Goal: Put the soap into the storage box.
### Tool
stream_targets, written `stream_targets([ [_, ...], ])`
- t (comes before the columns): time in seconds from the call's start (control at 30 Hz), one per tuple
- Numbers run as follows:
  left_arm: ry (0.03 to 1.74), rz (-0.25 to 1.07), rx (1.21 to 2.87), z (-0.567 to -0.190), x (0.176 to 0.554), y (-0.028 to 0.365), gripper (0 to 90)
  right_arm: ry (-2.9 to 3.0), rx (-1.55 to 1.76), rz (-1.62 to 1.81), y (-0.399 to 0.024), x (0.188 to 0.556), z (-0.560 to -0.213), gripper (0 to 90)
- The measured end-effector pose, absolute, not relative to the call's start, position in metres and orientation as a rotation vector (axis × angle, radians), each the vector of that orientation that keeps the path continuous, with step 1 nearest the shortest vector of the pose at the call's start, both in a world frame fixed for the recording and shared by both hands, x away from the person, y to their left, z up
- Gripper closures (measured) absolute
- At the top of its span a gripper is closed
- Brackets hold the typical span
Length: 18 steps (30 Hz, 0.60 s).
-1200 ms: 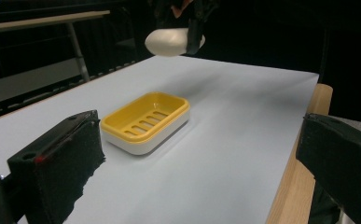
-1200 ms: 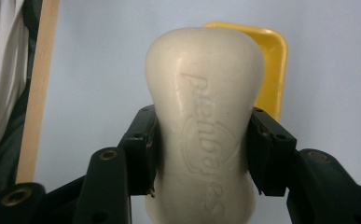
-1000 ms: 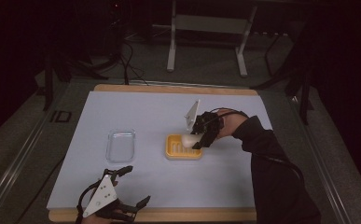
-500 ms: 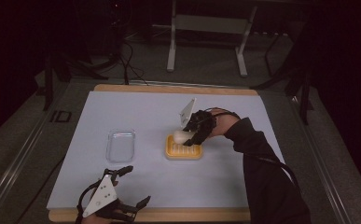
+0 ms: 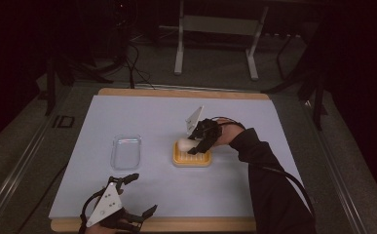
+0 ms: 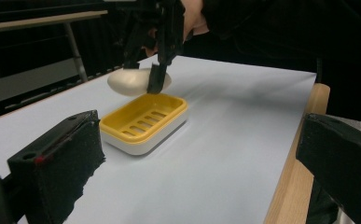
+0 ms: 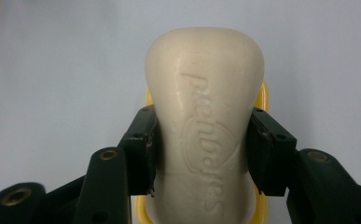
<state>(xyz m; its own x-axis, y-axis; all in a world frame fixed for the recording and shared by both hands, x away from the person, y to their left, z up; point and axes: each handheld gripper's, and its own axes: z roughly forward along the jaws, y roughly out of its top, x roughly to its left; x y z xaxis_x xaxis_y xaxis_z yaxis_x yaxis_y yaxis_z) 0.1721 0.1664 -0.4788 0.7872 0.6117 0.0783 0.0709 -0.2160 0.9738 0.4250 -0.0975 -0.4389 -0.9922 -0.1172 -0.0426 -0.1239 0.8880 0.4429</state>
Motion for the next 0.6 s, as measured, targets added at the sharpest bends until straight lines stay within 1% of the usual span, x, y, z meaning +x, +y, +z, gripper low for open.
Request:
stream_targets([
  [0.4,0.534,0.540,1.743,-0.479,0.173,0.166,0.7,3.083,-0.182,0.618,-0.100,0.428,-0.470,49.7],
  [0.6,0.536,0.534,1.744,-0.480,0.173,0.166,0.8,3.094,-0.138,0.566,-0.099,0.431,-0.479,49.6],
])
